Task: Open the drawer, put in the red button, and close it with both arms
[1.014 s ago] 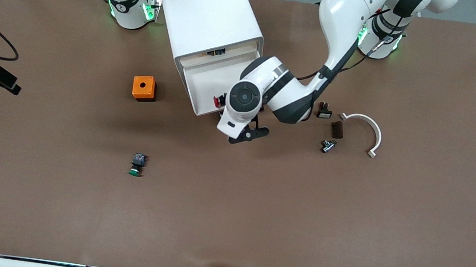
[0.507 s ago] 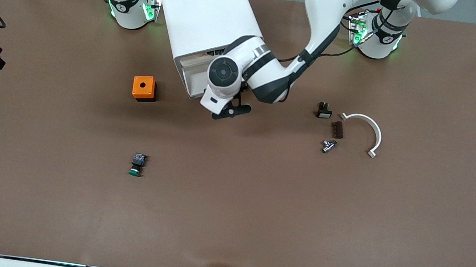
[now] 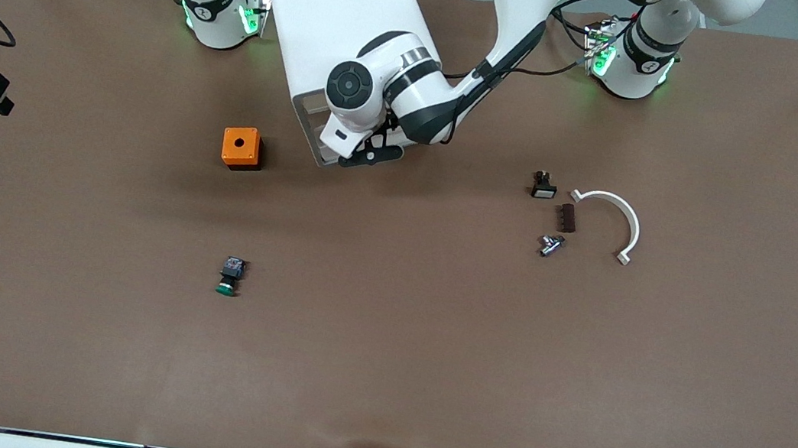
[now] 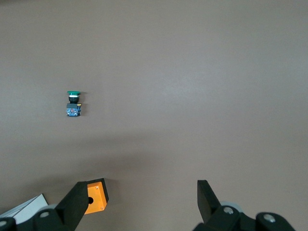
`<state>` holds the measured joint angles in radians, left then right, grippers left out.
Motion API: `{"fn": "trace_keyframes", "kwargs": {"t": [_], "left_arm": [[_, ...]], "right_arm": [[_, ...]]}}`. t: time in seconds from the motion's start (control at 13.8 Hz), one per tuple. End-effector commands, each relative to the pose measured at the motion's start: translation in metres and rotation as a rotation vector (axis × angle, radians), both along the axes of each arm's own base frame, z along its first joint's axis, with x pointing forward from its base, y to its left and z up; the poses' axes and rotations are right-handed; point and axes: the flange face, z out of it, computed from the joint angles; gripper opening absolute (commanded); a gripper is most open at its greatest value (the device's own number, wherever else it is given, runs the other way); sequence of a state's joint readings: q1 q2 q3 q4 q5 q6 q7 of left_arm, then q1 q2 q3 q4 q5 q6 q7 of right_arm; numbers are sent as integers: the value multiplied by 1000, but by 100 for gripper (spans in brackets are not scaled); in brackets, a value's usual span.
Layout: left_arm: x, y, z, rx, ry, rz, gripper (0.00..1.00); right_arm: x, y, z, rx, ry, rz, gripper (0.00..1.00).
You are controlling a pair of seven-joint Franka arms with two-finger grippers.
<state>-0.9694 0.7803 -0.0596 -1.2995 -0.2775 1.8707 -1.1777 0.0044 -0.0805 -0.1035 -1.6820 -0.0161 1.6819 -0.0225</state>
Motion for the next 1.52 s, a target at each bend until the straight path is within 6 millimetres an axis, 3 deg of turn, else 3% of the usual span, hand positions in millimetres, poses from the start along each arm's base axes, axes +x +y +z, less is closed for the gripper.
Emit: {"fn": "trace_keyframes", "kwargs": {"t": [0.0,0.07,0.29,0.43,0.58,0.8,1.16,1.45], "left_arm": [[24,15,13,-17,-3,38,100],[64,41,17,-11,-24,100,100],[174,138,69,-44,-110,272,100],[230,213,119,-84,-189,317,100],[262,287,163,-32,-253,350,100],[270,360,222,146,-370,268,100],[279,475,287,119,-390,133,100],[259,529,343,94,-422,50,100]], "right_arm": [[-10,-5,5,-5,-17,5,100],[-11,-7,4,-4,-16,3,100],[-10,-11,4,-3,-19,2,100],[-11,-17,4,-3,-16,-10,100],[-13,-17,4,-2,-8,-10,100],[-13,-17,4,-3,-8,-10,100],[-13,-17,4,-3,-8,-9,100],[-13,-17,4,-2,-8,-9,100]]}}
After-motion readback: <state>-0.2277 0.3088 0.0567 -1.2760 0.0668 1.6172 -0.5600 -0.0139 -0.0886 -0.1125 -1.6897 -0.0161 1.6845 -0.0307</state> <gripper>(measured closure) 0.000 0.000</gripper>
